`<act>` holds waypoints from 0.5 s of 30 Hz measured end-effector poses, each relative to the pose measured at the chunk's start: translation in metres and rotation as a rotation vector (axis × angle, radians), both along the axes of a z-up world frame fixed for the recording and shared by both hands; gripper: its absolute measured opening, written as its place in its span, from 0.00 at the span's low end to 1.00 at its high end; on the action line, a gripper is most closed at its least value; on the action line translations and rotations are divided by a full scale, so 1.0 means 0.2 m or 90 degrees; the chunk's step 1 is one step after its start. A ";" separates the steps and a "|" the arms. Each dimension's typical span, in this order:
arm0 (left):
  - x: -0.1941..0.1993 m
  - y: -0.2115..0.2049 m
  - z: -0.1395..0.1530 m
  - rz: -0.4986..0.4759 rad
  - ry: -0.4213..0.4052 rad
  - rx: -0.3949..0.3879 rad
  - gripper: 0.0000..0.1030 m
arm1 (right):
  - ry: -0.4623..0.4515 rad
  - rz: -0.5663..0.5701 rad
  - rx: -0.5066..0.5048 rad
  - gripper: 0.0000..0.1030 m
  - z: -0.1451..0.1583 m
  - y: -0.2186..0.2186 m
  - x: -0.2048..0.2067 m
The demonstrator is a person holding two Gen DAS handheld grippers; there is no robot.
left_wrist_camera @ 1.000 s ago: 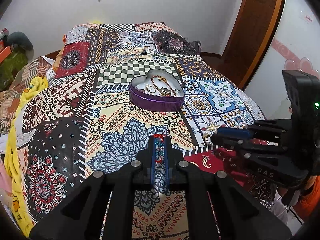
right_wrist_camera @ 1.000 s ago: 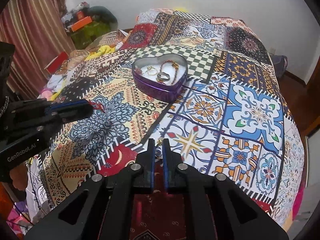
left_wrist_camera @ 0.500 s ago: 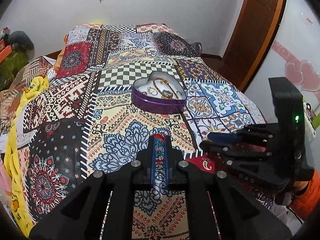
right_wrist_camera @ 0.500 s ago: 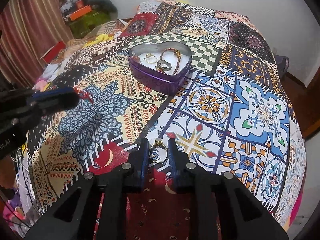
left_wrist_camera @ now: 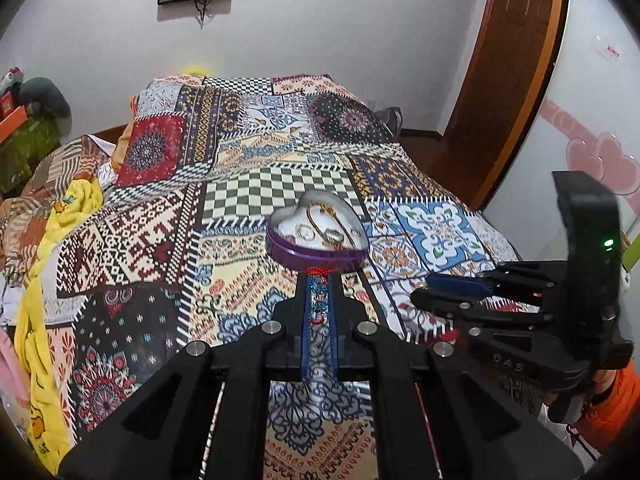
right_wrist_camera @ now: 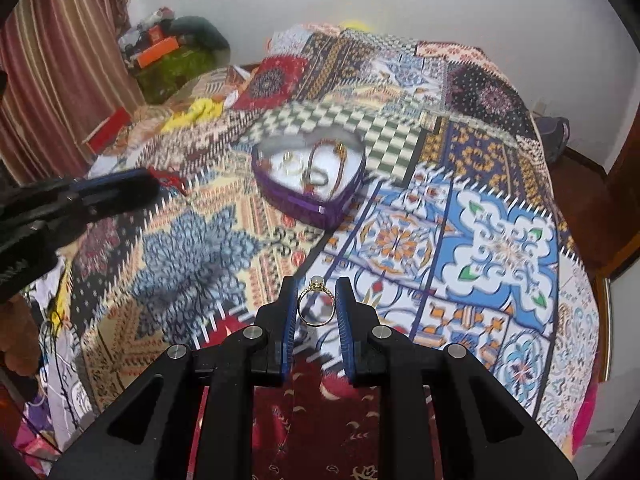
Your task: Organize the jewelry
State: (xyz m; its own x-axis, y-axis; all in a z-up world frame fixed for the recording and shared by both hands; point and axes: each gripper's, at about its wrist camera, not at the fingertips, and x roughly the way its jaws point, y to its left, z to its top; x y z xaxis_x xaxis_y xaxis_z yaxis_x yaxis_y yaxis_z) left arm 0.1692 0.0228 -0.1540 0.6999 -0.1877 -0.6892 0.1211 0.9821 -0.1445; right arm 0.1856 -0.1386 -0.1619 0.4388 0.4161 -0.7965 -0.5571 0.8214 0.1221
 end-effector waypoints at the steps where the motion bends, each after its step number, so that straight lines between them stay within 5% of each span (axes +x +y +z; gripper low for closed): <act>1: 0.01 0.00 0.01 0.001 -0.003 -0.001 0.06 | -0.008 -0.003 0.005 0.17 0.02 0.00 0.01; 15: 0.16 0.06 0.03 0.026 -0.025 0.012 0.06 | -0.062 -0.015 0.050 0.17 0.19 0.03 0.13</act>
State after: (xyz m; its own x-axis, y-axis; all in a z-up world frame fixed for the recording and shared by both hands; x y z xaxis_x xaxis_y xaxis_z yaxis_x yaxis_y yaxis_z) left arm 0.2017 0.0344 -0.1477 0.7331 -0.1461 -0.6642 0.0867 0.9888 -0.1217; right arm 0.2119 -0.1326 -0.1239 0.5229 0.4636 -0.7153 -0.5502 0.8245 0.1322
